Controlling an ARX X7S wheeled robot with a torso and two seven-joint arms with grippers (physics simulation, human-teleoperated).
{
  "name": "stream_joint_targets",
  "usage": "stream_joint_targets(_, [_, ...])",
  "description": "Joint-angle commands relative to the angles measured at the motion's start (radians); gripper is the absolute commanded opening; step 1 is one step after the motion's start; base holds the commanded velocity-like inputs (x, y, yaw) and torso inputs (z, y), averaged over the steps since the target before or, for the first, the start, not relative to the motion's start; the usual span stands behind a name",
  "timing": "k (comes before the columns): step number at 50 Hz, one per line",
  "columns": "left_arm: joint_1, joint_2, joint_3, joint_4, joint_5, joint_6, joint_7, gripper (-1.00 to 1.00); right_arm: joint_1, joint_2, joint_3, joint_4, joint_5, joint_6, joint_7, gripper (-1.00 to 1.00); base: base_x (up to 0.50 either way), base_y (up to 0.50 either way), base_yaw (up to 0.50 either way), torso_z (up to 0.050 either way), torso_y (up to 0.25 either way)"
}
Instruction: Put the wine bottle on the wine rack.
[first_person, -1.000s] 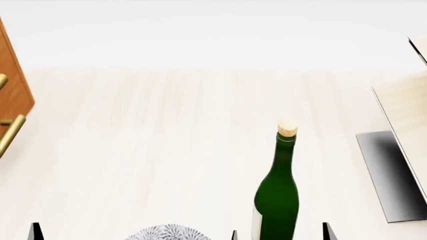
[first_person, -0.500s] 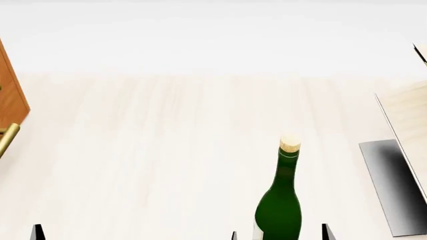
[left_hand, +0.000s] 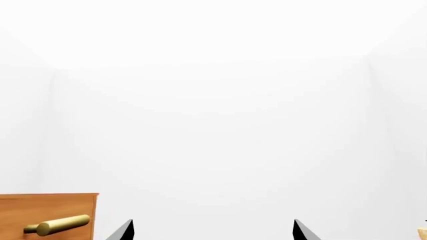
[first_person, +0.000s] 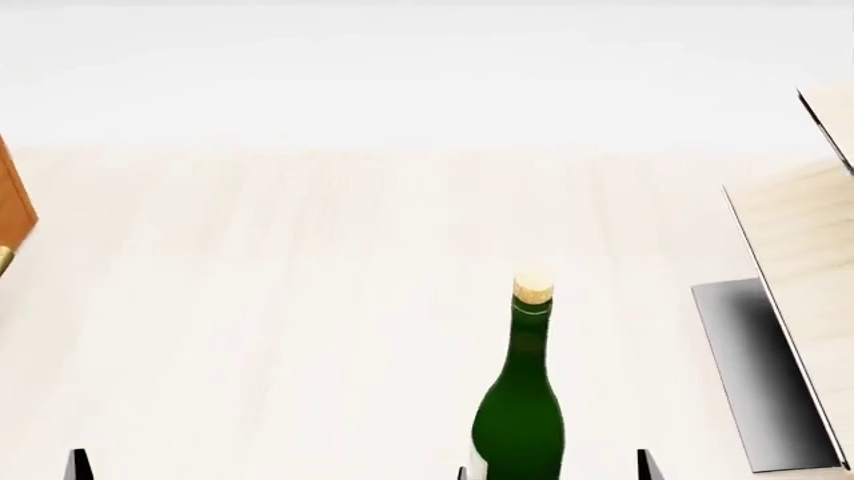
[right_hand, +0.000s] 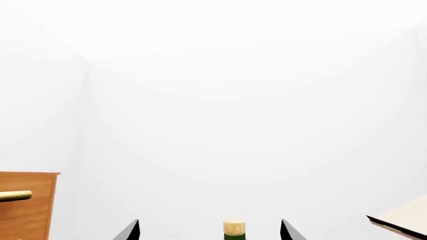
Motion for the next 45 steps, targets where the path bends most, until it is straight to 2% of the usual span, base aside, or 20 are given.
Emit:
stream_joint_targets(1, [-0.001, -0.005, 0.001, 0.004, 0.0, -0.005, -0.006, 1.0, 0.002, 0.005, -0.002, 0.0, 0.003, 0.001, 0.006, 1.0, 0.0, -0.12, 0.0, 0.0, 0.0])
stream_joint_targets(45, [-0.003, -0.021, 0.02, 0.002, 0.002, -0.005, -0.023, 1.0, 0.005, 0.022, -0.022, 0.003, -0.003, 0.006, 0.022, 1.0, 0.0, -0.1, 0.0, 0.0, 0.0])
